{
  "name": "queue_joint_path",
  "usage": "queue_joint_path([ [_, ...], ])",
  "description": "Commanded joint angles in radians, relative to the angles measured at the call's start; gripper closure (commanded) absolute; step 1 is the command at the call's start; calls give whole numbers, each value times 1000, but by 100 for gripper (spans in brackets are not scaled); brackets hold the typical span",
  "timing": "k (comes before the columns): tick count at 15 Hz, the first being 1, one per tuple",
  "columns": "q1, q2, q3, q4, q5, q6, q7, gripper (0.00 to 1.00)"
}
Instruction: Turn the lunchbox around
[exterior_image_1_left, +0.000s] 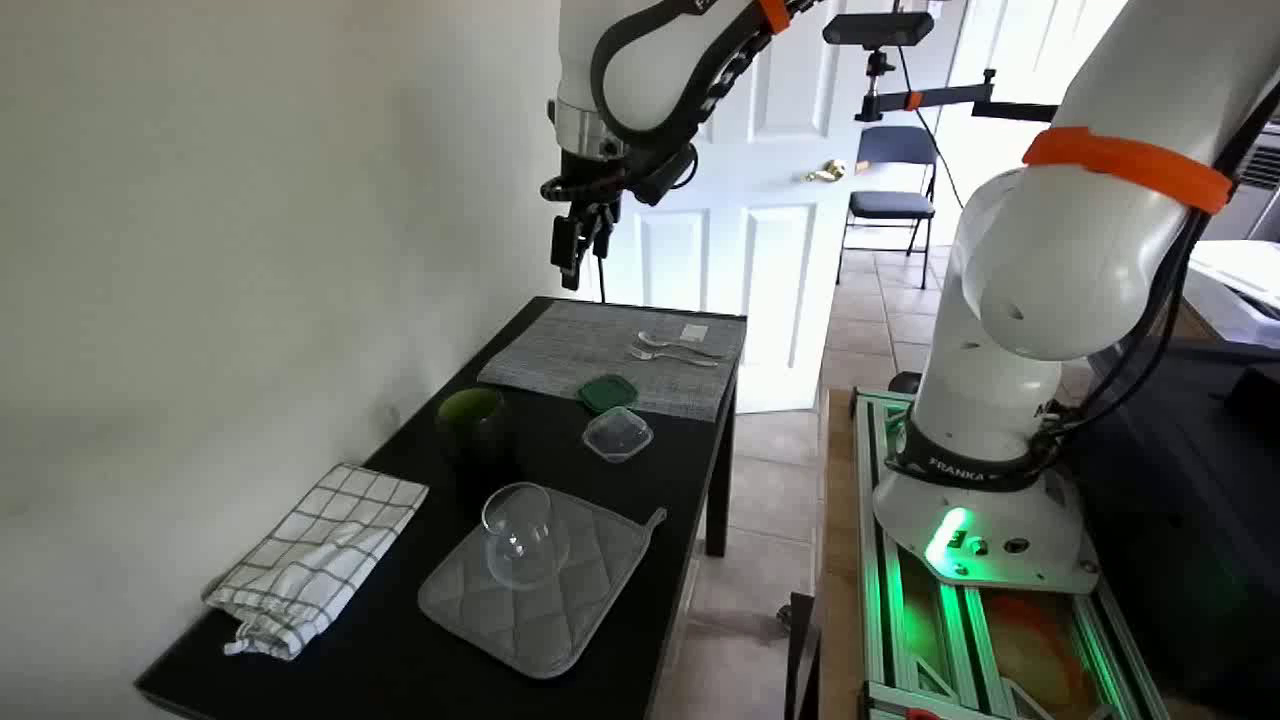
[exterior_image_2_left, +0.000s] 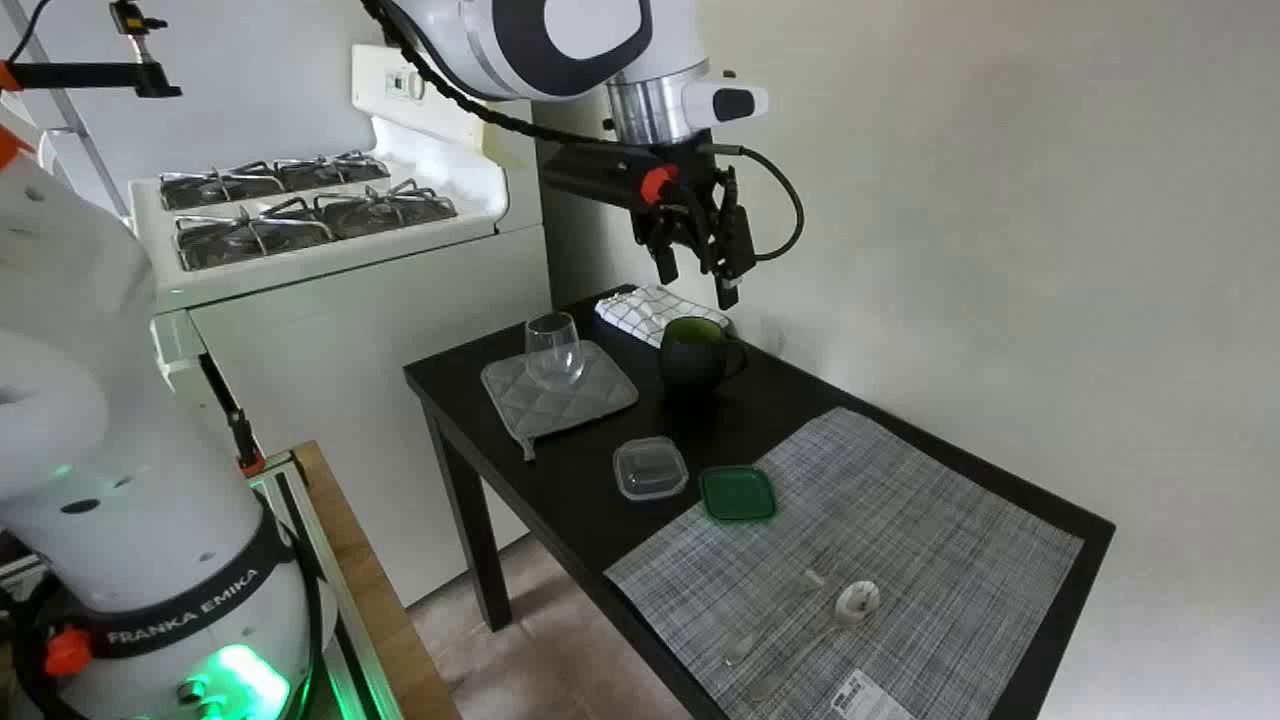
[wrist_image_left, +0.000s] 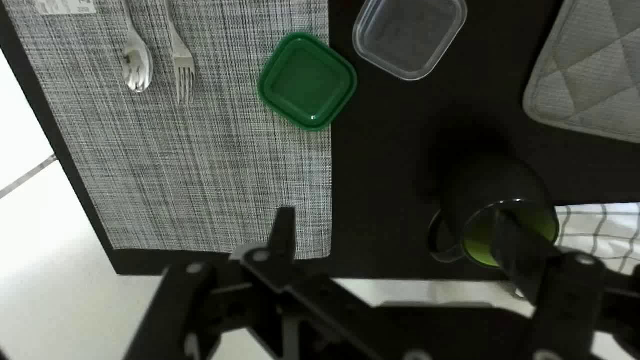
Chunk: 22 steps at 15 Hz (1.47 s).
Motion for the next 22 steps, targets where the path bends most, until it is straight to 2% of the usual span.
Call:
queue_joint_path([
  [1, 1, 0, -1, 1, 0, -3, -1, 0],
  [4, 1, 0, -1, 1, 0, -3, -1, 0],
  [5, 19, 6, 15, -7, 12, -29, 9, 0],
  [9, 38, 55, 124, -26, -60, -139, 138, 0],
  [12, 37, 103, 195, -26, -178, -184, 278, 0],
  [15, 31, 176, 233, -31, -355, -156, 418, 0],
  [18, 46, 256, 233, -29, -501, -136, 530, 0],
  [22, 74, 345, 200, -24, -644, -109, 641, 0],
])
